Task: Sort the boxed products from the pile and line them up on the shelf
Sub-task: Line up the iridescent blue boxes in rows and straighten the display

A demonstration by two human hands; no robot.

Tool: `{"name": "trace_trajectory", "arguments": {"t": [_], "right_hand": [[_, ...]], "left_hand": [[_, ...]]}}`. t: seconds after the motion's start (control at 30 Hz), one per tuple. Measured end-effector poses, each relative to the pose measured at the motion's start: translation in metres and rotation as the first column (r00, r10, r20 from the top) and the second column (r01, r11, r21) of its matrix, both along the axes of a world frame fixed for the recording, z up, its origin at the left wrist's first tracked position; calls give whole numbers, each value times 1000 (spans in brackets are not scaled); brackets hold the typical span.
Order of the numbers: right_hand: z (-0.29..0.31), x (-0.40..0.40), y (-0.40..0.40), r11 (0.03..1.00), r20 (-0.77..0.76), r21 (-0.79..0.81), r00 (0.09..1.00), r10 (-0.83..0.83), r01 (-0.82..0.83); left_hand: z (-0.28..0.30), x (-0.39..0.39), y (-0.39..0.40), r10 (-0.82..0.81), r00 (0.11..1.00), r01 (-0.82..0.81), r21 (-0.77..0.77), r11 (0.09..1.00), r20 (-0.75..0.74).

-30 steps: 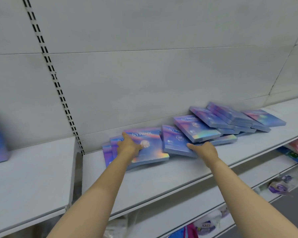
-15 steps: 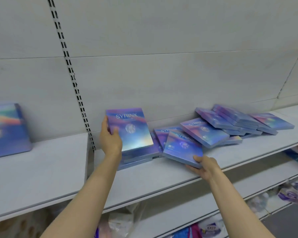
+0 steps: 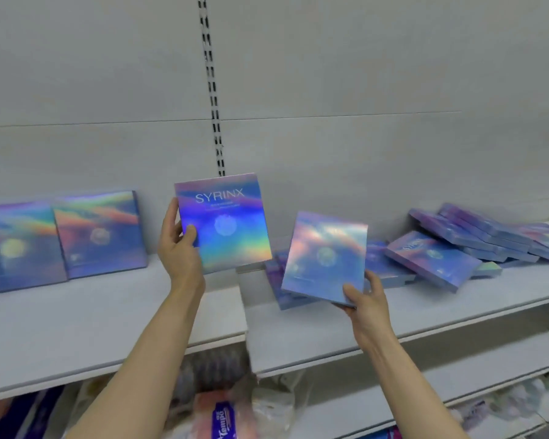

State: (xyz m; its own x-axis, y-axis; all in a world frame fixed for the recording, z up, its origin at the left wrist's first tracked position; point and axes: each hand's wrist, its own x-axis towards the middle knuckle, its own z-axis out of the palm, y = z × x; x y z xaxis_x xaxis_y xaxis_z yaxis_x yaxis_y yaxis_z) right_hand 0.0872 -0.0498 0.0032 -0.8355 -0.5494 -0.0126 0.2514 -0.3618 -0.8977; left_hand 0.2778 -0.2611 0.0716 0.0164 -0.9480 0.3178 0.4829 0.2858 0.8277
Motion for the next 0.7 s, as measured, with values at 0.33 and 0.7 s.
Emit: {"name": "trace_trajectory", "arguments": {"t": [0.33, 0.7], "right_hand": [[20, 132, -104, 990, -88, -70, 989, 119, -125], [28, 229, -168, 952, -146, -77, 948, 282, -296]], "left_hand": [[-10, 169, -75, 191, 981, -191, -7, 982, -34], [-27, 298, -147, 366, 931, -366, 28, 930, 15]]}}
